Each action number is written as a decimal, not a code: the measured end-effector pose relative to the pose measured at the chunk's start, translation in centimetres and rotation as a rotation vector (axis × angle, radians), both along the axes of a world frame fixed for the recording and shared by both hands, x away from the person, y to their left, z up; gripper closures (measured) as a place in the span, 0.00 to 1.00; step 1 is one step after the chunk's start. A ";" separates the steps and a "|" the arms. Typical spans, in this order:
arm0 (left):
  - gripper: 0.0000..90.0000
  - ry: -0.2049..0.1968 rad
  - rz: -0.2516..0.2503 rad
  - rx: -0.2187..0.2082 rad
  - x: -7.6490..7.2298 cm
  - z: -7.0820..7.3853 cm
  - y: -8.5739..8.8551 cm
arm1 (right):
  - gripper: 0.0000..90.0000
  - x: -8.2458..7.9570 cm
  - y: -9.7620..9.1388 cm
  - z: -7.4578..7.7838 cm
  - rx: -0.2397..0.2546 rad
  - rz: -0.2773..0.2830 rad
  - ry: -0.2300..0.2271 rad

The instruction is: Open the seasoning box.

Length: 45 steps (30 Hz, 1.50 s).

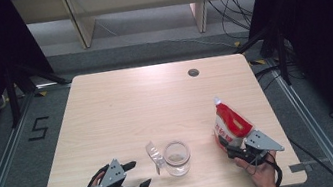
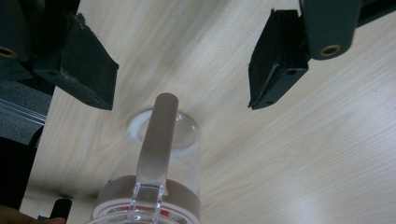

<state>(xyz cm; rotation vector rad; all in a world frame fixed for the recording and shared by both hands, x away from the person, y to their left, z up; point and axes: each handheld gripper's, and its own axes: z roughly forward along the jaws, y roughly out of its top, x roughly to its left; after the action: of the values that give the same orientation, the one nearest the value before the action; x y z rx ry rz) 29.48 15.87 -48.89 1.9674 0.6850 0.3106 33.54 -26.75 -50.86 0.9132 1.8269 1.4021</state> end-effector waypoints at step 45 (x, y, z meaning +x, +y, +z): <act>0.26 -0.009 -0.017 0.040 0.1 0.0 -0.1 | 0.34 -0.3 0.6 -0.8 0.097 0.007 0.031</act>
<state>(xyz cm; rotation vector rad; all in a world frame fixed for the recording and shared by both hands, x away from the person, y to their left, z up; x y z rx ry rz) 29.59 15.74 -48.89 2.0073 0.6609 0.3251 33.26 -26.17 -51.66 0.9832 1.7991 1.4993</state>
